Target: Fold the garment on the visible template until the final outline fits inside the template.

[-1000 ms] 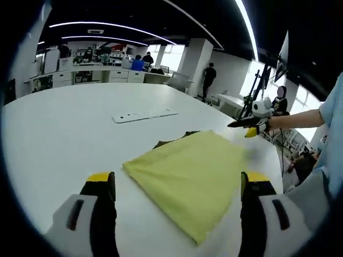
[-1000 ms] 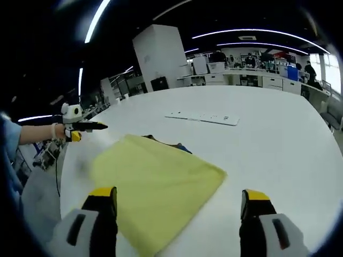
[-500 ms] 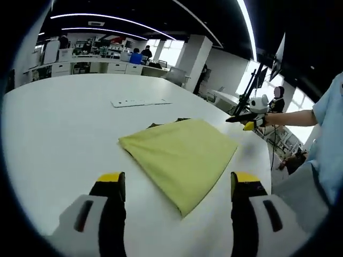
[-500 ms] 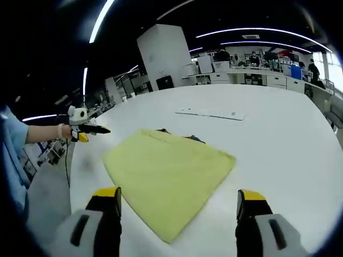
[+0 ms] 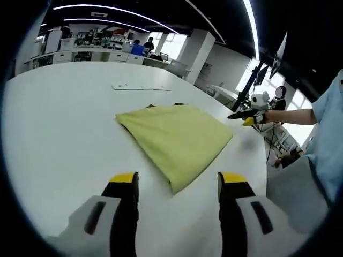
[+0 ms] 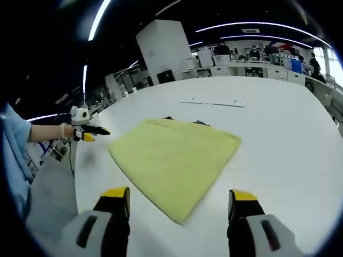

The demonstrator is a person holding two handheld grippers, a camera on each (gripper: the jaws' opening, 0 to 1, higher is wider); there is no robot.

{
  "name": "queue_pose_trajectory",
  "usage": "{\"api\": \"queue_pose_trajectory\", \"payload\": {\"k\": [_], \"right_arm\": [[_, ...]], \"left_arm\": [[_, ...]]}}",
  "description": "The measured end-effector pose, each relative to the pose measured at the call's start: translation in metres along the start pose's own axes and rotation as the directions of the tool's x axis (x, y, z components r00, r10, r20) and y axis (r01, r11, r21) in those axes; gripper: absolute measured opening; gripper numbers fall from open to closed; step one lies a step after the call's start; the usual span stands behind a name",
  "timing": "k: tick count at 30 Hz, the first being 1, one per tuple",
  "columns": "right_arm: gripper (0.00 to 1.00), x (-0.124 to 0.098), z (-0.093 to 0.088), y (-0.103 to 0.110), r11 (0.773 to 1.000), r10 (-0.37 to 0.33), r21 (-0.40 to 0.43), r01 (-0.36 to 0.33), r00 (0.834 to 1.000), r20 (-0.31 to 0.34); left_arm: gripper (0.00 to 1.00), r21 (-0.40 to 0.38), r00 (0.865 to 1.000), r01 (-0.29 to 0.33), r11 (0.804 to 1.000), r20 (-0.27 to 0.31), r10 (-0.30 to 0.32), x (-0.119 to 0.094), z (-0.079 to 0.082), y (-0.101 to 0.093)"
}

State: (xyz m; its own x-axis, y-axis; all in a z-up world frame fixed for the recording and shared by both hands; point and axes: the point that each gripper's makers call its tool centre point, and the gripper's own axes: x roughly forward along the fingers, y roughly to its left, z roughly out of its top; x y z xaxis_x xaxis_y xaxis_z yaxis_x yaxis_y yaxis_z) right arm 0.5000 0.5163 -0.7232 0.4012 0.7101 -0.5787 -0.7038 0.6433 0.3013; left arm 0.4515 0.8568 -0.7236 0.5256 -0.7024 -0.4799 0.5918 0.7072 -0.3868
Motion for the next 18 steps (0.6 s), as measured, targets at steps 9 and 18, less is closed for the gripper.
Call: {"api": "queue_pose_trajectory", "payload": {"k": [9,18], "right_arm": [[0.58,0.005,-0.027,0.0,1.0,0.019,0.021,-0.017,0.998,-0.058],[0.37,0.006,-0.037,0.013,0.997,0.047,0.067,-0.042,0.996,-0.075]], "left_arm": [[0.44,-0.049,0.999,-0.013,0.999,-0.032,0.012,0.014,-0.019,0.001],[0.33,-0.089,0.999,-0.014,0.996,-0.043,0.01,0.02,-0.029,0.001]]}}
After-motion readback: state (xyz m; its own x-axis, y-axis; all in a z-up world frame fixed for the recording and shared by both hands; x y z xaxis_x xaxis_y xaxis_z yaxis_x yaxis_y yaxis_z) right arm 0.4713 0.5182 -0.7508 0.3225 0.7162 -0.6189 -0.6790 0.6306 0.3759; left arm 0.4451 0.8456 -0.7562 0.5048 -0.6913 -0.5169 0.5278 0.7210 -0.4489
